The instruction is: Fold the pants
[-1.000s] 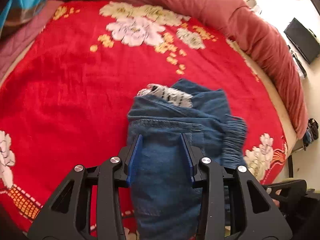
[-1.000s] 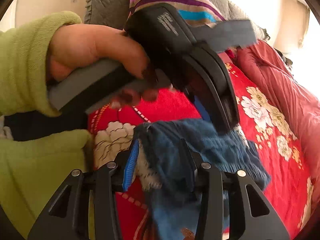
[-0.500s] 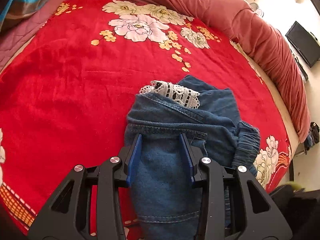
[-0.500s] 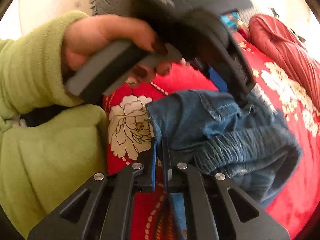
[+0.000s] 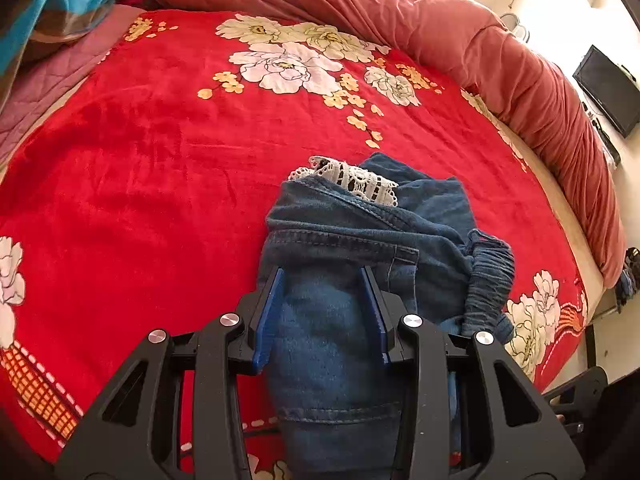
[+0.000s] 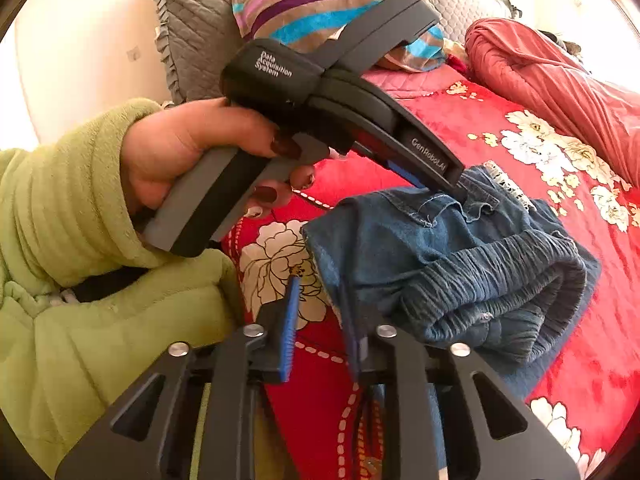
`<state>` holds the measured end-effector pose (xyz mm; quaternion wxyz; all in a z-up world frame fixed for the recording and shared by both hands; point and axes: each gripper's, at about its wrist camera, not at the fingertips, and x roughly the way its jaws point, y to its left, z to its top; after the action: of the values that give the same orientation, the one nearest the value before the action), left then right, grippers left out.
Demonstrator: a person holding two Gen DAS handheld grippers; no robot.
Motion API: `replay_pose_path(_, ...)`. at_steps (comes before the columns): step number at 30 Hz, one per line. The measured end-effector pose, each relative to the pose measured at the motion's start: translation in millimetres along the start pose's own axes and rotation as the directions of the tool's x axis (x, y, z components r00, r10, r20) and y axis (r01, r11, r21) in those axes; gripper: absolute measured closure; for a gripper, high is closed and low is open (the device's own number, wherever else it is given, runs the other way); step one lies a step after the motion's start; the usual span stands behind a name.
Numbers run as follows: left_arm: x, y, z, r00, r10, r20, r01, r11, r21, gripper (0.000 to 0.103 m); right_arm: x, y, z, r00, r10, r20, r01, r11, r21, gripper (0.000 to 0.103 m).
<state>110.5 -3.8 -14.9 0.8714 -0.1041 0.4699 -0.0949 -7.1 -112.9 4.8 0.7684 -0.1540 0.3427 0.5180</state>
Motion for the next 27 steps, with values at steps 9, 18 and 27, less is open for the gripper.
replay_pose_path(9, -6.9, -3.7, -2.8, 1.0, -0.001, 0.01, 0.001, 1.0, 0.002, 0.073, -15.0, 4.2, -0.1, 0.999, -0.011, 0.032, 0.01, 1.0, 0.027, 0.067)
replay_pose_path(18, -20.8, -5.5, -11.4, 0.999, 0.011, 0.039, -0.011, 1.0, 0.012, 0.069, -43.7, 3.5, 6.1, 0.995, -0.056, 0.087, 0.054, 0.998, 0.032, 0.057)
replay_pose_path(27, -42.6, -0.4, -54.1, 0.999, 0.018, 0.051, -0.019, 1.0, 0.022, 0.069, -78.0, -49.7, 35.0, 0.96, -0.234, 0.154, 0.217, 0.969, 0.119, 0.05)
